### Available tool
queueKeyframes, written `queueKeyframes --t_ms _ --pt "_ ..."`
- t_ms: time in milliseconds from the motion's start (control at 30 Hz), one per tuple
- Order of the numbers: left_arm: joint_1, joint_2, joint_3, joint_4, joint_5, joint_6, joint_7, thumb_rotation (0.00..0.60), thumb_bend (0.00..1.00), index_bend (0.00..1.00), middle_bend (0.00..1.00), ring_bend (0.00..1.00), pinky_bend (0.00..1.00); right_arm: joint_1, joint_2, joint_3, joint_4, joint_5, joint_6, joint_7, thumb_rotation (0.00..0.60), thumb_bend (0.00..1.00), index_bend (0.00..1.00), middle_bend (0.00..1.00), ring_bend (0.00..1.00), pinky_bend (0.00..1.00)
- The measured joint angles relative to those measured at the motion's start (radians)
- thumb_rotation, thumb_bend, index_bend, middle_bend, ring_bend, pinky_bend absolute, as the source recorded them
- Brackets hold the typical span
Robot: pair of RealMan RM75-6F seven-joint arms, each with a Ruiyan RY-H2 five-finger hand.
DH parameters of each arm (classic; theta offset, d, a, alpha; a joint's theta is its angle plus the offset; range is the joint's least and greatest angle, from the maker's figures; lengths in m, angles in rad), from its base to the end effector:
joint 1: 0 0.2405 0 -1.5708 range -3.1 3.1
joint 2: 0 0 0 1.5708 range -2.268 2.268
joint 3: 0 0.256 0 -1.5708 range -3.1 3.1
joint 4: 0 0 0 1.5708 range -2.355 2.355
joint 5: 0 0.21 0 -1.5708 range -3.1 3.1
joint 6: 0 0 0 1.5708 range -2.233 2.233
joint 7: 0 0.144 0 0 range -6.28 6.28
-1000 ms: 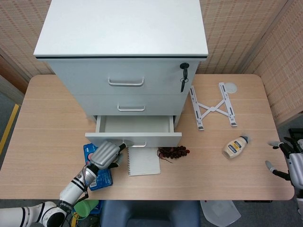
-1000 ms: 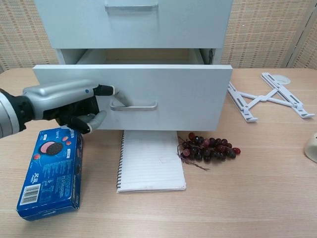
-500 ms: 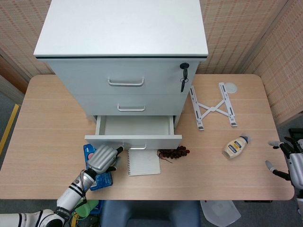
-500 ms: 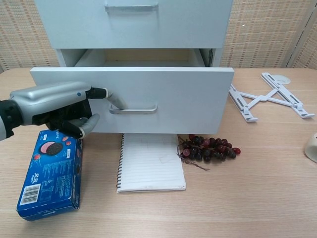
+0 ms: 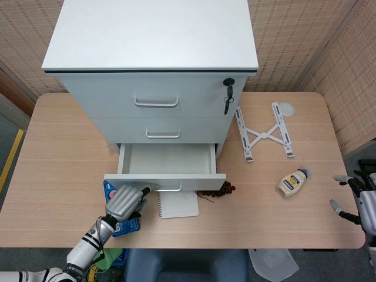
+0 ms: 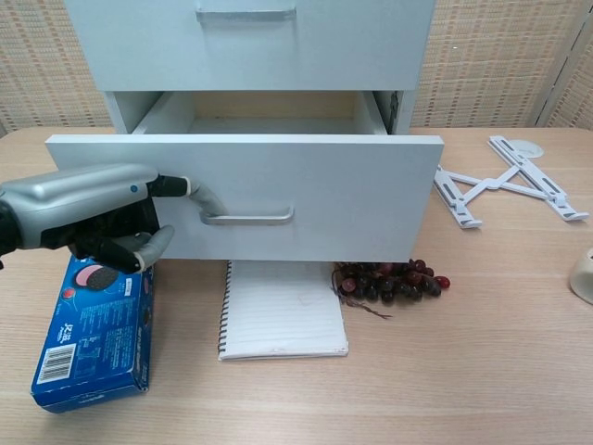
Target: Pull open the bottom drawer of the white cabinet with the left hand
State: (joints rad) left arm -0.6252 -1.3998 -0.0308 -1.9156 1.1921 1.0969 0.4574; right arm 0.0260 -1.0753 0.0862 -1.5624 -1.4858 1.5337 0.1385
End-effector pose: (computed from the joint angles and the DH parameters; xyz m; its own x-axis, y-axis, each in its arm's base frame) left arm -0.1286 0.2500 0.0080 0.4001 0.3496 0.8472 0.8666 -0.4451 -0.2256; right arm -0.3293 -0.1700 0.1911 0.3523 0.0697 0.9333 -0.9356 0.0534 0.3491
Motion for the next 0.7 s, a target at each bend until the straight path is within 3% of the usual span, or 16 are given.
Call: queueKeyframes --t_ms 433,700 --pt "0.027 0.035 0.033 -0.061 0.036 0.015 0.012 0.600 0.67 0.24 0.94 0.99 1.00 -0.003 0.001 -0.002 -0.001 -0.002 0.002 0.000 0.600 0.20 0.31 0.39 0.33 0.44" --pt "0.047 0.057 0.041 -0.087 0.123 0.044 -0.021 0.600 0.67 0.26 0.93 0.98 1.00 -0.003 0.000 -0.001 0.000 -0.003 0.003 0.003 0.600 0.20 0.31 0.39 0.33 0.44"
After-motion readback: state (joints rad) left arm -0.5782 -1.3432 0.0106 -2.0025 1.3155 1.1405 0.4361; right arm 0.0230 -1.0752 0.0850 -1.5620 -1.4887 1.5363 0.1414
